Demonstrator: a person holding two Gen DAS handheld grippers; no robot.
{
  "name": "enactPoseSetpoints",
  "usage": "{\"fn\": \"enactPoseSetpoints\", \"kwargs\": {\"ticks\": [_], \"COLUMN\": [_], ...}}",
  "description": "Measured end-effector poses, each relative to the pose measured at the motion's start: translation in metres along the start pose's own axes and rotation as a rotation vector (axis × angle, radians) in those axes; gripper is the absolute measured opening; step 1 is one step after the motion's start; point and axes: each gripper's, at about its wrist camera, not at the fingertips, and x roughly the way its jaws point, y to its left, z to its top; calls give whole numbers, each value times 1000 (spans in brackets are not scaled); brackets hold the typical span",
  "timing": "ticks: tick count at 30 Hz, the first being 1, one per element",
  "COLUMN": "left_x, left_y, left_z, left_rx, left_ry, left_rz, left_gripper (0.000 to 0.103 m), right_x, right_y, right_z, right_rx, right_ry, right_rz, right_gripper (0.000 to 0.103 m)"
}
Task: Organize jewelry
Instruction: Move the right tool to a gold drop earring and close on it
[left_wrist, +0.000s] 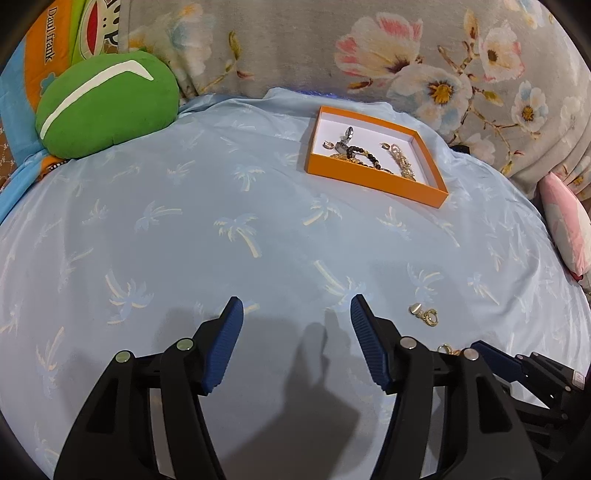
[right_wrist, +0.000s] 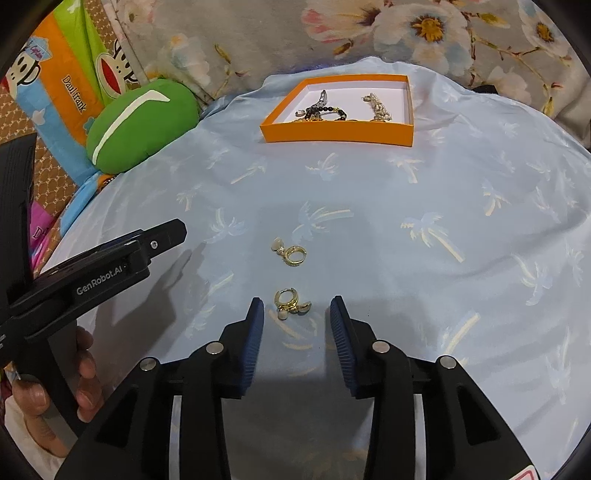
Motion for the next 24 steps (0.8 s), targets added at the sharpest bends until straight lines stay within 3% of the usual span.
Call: {"fn": "enactPoseSetpoints", "kwargs": {"ticks": [5, 8, 16, 18, 24], "left_x": [1, 2, 3, 3, 6], "left_y": [1, 0, -2, -4, -35], "left_z": [0, 0, -1, -1, -4], "left_rx": [-4, -7, -3, 5, 88], "left_ry": [10, 13, 16, 17, 46], "left_rz": [-2, -4, -8, -20, -81], "left_gripper": [58, 58, 59, 59, 59], "right_x": [4, 6, -3, -7, -13], "right_y": [5, 8, -2, -9, -33], "right_z": [3, 4, 1, -1, -5], "right_rx": [-18, -34, -12, 8, 86], "right_ry": [4, 9, -13, -18, -15], "right_rz": [-10, -45, -74, -86, -86], "right_gripper": [36, 19, 15, 8, 8]}}
